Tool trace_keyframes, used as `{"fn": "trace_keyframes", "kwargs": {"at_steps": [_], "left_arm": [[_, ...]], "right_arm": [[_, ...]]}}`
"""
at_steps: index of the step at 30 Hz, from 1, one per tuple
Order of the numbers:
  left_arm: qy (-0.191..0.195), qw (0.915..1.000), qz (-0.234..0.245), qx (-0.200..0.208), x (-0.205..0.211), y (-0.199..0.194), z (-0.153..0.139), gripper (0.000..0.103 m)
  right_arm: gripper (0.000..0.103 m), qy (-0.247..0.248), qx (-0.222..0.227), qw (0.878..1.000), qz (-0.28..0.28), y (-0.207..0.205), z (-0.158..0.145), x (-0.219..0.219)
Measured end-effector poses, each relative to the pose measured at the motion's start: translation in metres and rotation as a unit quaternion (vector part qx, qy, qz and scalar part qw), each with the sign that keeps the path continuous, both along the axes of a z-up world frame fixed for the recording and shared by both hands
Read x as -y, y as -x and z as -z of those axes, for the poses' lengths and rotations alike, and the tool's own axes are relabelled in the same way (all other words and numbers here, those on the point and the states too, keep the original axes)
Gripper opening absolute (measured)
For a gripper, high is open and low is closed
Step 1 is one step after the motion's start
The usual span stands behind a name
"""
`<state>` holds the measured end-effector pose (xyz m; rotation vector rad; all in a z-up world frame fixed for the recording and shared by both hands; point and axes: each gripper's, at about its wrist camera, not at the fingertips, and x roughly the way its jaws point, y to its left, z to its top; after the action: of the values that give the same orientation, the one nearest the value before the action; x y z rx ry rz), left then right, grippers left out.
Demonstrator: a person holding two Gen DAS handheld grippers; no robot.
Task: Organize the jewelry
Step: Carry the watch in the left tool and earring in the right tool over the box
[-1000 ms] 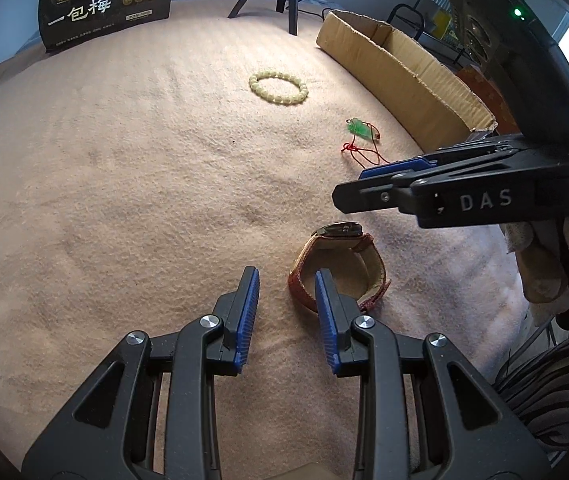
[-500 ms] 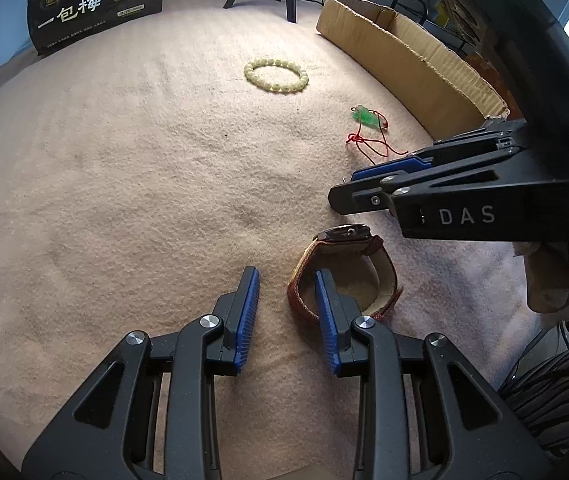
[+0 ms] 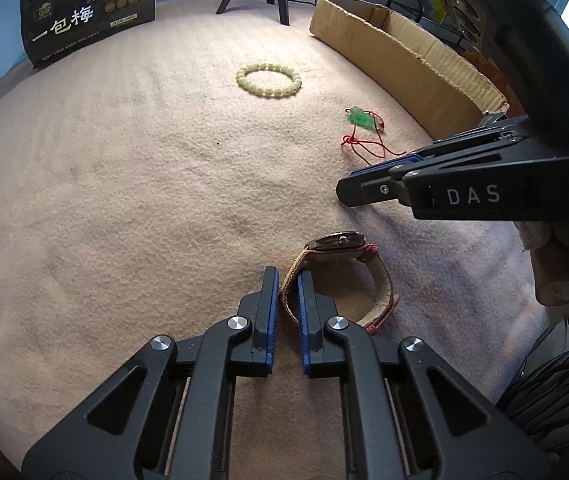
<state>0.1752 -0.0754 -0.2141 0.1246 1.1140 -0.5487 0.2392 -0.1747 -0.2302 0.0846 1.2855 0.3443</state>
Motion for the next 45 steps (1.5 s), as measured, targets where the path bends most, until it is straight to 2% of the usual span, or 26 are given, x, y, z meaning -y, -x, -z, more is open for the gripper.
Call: {"fn": "trace_keyframes", "kwargs": {"at_steps": [7, 22, 31, 45], "left_arm": [[0.006, 0.9999, -0.012, 0.006, -0.010, 0.002, -0.009, 0.007], [0.030, 0.9985, -0.026, 0.037, -0.015, -0.001, -0.043, 0.007], [0.046, 0.9973, -0.020, 0.053, 0.007, -0.011, -0.065, 0.007], [0.054, 0.9957, 0.007, 0.074, 0.060, -0.034, -0.085, 0.007]], "right_arm": [[0.007, -0.011, 0.015, 1.000, 0.004, 0.011, -0.007, 0.032], [0.007, -0.015, 0.080, 0.997, 0.006, 0.040, -0.068, 0.067], [0.007, -0.006, 0.114, 0.993, 0.026, 0.050, -0.093, 0.106], [0.007, -0.004, 0.141, 0.987, 0.082, 0.041, -0.104, 0.179]]}}
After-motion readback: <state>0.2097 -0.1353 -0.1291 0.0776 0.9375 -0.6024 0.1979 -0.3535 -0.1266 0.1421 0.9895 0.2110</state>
